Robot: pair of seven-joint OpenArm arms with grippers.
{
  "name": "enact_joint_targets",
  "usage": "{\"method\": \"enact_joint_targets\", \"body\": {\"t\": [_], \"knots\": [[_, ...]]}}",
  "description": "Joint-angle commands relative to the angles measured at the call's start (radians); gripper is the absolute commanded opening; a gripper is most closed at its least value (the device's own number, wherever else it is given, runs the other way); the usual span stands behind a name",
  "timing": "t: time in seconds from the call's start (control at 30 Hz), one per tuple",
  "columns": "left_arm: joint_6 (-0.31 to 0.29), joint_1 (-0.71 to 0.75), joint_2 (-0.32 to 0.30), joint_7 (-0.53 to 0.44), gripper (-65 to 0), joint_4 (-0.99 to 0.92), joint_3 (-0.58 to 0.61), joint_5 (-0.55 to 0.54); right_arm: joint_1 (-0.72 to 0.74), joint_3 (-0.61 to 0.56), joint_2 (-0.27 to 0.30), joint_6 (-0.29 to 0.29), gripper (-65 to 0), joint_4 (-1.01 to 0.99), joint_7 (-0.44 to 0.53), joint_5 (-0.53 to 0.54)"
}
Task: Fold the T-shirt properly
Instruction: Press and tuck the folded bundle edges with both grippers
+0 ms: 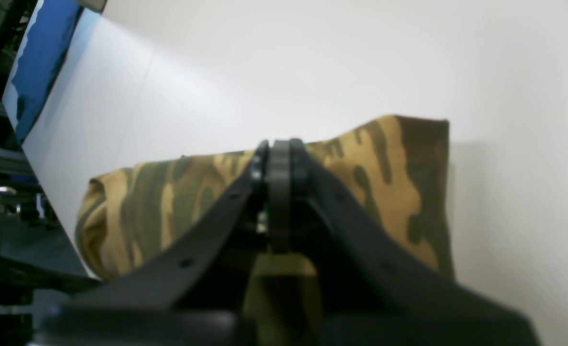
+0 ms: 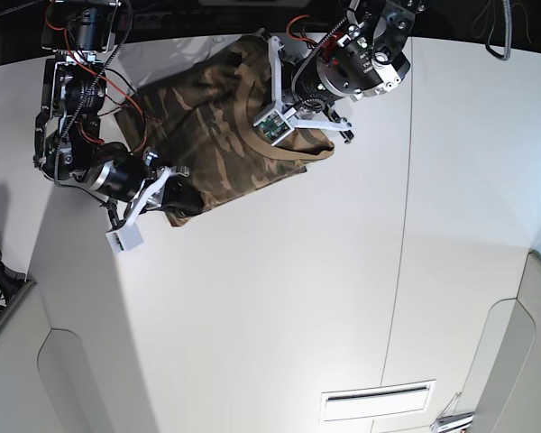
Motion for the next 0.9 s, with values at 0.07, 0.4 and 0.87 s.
{"method": "enact_joint_targets", "body": {"t": [0.07, 0.4, 0.87], "knots": [[0.005, 0.024, -0.019, -0.054, -65.0, 0.021, -0.001, 0.087, 0.017, 0.002, 0.003, 0.007, -65.0, 0.014, 0.020, 0.022], [0.135, 0.023, -0.078, -0.105, -65.0, 0.056, -0.001, 0.174, 0.016, 0.003, 0.031, 0.007, -65.0, 0.014, 0.046, 0.003], [-0.021, 0.036, -0.056, -0.154, -65.0, 0.124, 0.049, -0.132, 0.071, 0.002, 0.023, 0.007, -65.0, 0.014, 0.173, -0.082]]}}
